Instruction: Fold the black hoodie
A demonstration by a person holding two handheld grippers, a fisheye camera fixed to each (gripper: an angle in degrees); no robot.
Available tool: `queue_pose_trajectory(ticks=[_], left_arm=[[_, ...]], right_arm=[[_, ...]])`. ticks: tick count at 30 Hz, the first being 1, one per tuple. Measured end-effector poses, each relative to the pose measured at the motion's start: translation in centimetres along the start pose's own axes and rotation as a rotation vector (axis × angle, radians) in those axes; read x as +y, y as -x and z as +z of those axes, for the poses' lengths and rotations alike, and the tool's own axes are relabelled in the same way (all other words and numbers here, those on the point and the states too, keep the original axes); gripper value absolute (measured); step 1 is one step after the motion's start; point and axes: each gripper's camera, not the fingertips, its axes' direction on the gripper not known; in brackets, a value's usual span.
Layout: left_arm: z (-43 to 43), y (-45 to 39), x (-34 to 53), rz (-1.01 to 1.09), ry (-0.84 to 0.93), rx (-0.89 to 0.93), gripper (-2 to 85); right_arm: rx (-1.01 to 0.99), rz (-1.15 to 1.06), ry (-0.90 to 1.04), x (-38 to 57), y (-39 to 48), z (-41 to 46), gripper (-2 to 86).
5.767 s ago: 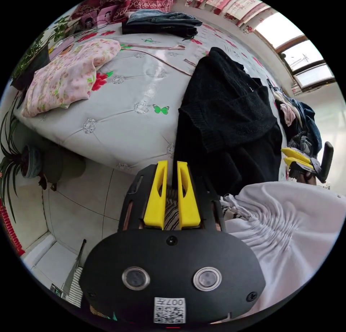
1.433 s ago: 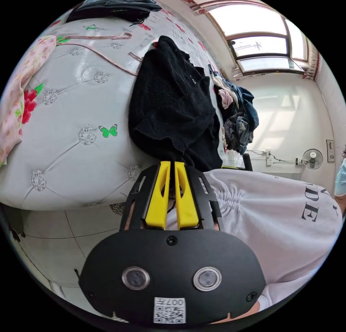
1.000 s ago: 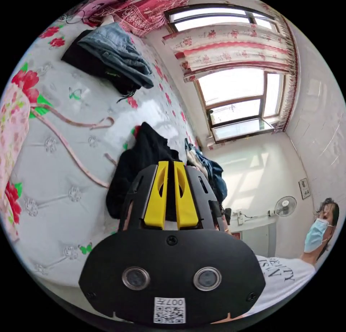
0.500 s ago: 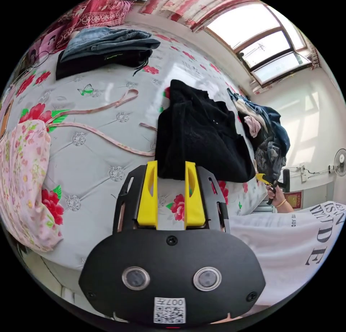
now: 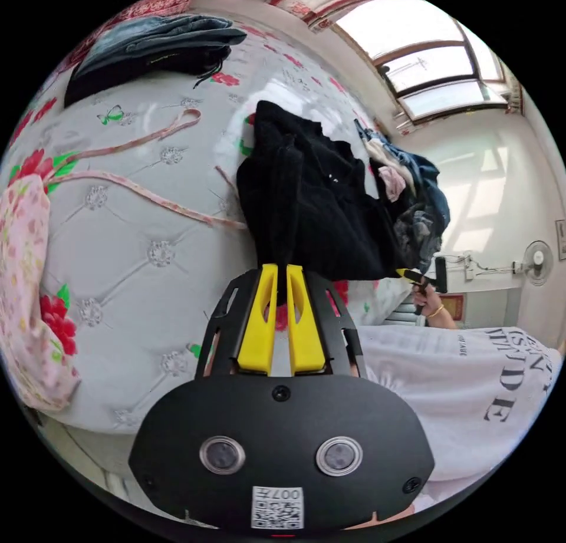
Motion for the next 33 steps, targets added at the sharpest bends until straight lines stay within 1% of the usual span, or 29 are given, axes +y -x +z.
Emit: queue_pose_trajectory(ticks=[1,2,3,5,6,8,10,11,12,13,15,17,18,20,21,23,26,30,31,33], left_arm=[[-0.9,0.2,1.0,-0.004,-0.006,0.057,-0.2],[-2.6,0.7,2.9,-0.013,-0.030,0.201,-0.4],[-4.5,1.7,4.7,-0.056,-0.084,0.305,-0.5],[-6.6,3.4,6.0,-0.128,-0.140,0.422,-0.6],[-7.7,4.1,5.7,-0.141,-0.187,0.471,-0.6],[-8.8,4.6,3.4,-0.124,-0.233,0.524,-0.6],[-9.3,4.7,-0.8,-0.122,-0.258,0.528,-0.4],[-9.1,4.9,-4.4,-0.140,-0.266,0.498,-0.3],[-8.7,5.3,-8.1,-0.167,-0.279,0.438,0.0],[-8.4,5.5,-9.9,-0.188,-0.286,0.401,0.3],[-6.4,6.4,-16.7,-0.249,-0.279,0.210,2.2],[-5.0,6.8,-19.7,-0.297,-0.281,0.089,4.9],[-4.2,6.7,-20.7,-0.281,-0.291,0.040,6.7],[-3.0,6.4,-20.8,-0.226,-0.294,-0.032,8.3],[-1.9,6.5,-20.2,-0.182,-0.283,-0.064,8.6],[0.1,7.5,-18.5,-0.155,-0.223,-0.113,9.5],[2.8,10.1,-14.8,-0.170,-0.129,-0.117,11.9],[5.1,11.9,-12.1,-0.139,-0.057,-0.073,15.8],[5.7,12.1,-12.2,-0.130,-0.037,-0.078,16.1],[8.7,12.7,-13.6,-0.107,0.057,-0.069,17.3]], right_arm=[[-0.055,0.027,-0.011,1.4,-0.4,-1.0,1.6],[-0.127,0.062,-0.020,2.8,-0.8,-1.9,1.4],[-0.172,0.079,-0.024,3.4,-1.0,-2.4,1.3],[-0.403,0.140,-0.087,5.2,-1.7,-4.5,0.9],[-0.468,0.147,-0.113,5.4,-1.8,-5.0,0.9],[-0.684,0.160,-0.202,4.5,-1.7,-6.3,0.9],[-0.760,0.159,-0.255,2.4,-0.9,-7.0,1.2],[-0.769,0.151,-0.287,0.3,-0.1,-7.3,1.7],[-0.761,0.148,-0.301,-0.8,0.2,-7.5,1.9],[-0.721,0.147,-0.339,-3.2,0.8,-7.7,2.9],[-0.620,0.161,-0.399,-6.9,1.5,-7.8,4.8],[-0.510,0.146,-0.412,-11.4,2.2,-7.0,8.1],[-0.481,0.135,-0.405,-12.3,2.4,-6.7,8.6],[-0.314,0.100,-0.349,-14.4,3.0,-5.1,10.7],[-0.273,0.097,-0.334,-14.6,3.0,-4.6,11.1],[-0.135,0.094,-0.272,-14.3,2.0,-2.3,13.1],[-0.044,0.137,-0.197,-13.1,-0.5,0.5,15.6],[-0.079,0.183,-0.138,-12.8,-2.8,2.5,17.8],[-0.098,0.184,-0.118,-13.3,-3.1,3.1,18.1],[-0.128,0.171,-0.054,-14.6,-3.4,4.7,18.1]])
